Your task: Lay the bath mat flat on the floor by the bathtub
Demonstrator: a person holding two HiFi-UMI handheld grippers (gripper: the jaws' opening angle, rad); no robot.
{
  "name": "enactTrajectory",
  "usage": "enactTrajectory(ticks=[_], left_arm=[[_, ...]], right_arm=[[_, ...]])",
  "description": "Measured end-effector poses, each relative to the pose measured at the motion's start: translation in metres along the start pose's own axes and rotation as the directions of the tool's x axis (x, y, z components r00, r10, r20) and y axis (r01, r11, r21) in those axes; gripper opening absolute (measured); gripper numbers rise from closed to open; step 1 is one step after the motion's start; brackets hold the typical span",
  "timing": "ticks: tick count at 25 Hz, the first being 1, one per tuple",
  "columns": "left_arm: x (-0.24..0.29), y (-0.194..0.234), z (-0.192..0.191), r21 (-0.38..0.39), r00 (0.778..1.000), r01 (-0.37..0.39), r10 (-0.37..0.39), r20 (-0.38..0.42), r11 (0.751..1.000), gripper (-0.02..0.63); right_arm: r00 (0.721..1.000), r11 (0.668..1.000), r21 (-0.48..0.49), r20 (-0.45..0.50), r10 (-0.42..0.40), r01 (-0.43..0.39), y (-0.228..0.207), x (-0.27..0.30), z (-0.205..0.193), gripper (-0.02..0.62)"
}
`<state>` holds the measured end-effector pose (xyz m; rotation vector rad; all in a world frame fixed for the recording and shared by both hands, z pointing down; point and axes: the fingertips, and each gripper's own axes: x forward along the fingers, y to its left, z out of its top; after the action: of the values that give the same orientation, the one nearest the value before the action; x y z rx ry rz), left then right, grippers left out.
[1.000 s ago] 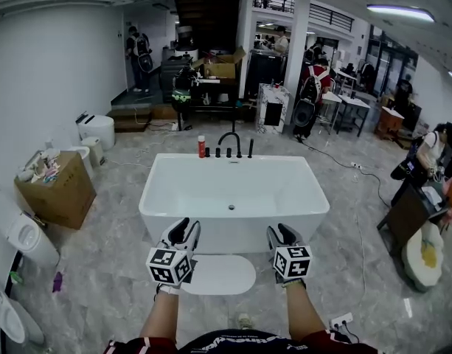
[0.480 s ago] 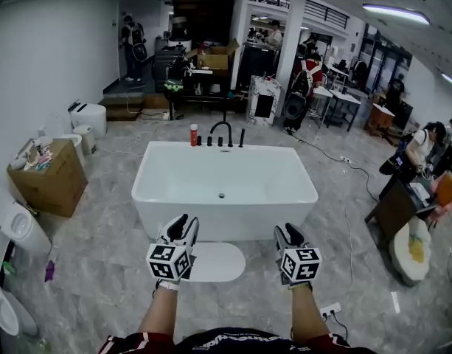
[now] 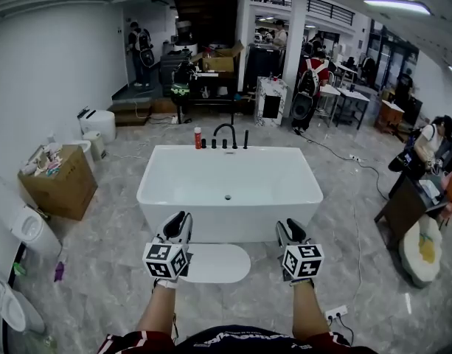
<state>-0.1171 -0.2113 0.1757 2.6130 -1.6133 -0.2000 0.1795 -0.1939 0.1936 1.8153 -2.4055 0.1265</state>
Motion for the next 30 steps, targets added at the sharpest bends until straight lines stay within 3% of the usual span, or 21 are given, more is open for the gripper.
enactTrajectory(ticks=[12,30], left_arm=[[-0.002,-0.008,0.006,-0.021,0.999,-0.038,0.038,0.005,0.999,0.034],[0.006,-0.034,0.005,0.008,1.0,-0.005,0.005,0.018,1.0,0.028]], right_arm=[[1.0,1.0,-0.005,0.002,0.027,-0.027,-0.007,-0.001,0.005,0.072],[0.999,1.0,-0.015,0.04,0.022,-0.022,-0.02,-0.013,0.018,0.034]])
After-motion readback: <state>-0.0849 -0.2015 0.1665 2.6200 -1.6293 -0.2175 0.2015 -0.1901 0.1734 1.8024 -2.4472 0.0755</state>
